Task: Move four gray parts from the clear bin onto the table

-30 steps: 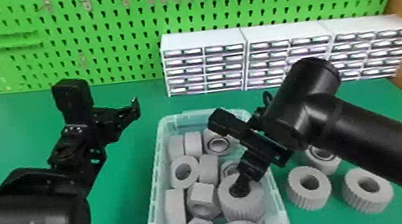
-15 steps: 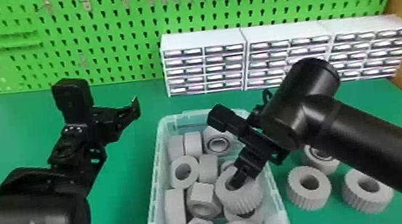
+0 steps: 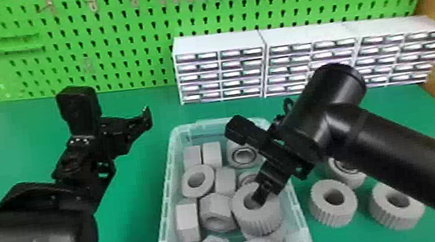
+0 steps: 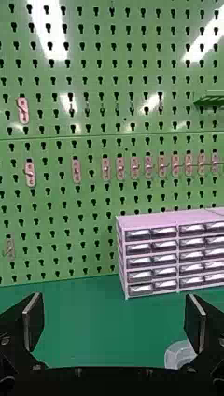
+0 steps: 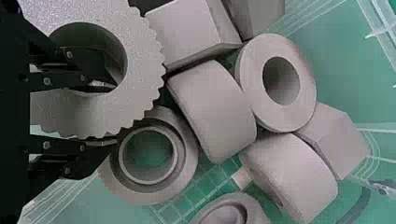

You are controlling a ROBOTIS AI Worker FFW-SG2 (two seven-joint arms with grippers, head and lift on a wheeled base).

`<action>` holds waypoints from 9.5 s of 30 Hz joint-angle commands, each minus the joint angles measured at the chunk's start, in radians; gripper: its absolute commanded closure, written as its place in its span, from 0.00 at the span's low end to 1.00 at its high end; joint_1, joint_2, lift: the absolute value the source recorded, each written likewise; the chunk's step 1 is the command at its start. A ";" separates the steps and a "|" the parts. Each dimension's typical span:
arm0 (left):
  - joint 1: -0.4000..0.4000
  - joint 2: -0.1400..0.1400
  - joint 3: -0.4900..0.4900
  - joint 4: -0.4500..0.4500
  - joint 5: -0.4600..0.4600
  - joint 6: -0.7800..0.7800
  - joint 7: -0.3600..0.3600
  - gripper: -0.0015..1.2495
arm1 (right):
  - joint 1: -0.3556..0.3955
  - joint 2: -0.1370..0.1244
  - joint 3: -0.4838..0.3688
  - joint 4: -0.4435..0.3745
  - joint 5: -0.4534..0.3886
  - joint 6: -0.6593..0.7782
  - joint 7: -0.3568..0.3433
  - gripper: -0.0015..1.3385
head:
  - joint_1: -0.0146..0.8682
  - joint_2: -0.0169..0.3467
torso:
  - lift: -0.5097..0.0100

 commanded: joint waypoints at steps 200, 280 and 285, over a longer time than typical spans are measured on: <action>0.008 -0.041 0.039 -0.002 0.002 0.005 -0.081 0.12 | 0.518 0.145 -1.037 -0.312 0.672 -0.390 -0.129 0.35 | 0.79 0.12 | 0.89; -0.032 -0.052 0.103 -0.037 -0.087 -0.066 -0.127 0.11 | 0.632 0.203 -1.175 -0.413 0.429 -0.819 -0.146 0.35 | 0.79 0.12 | 0.89; -0.031 -0.052 0.114 -0.055 -0.103 -0.064 -0.127 0.11 | 0.621 0.200 -1.158 -0.411 0.414 -0.819 -0.146 0.35 | 0.79 0.12 | 0.89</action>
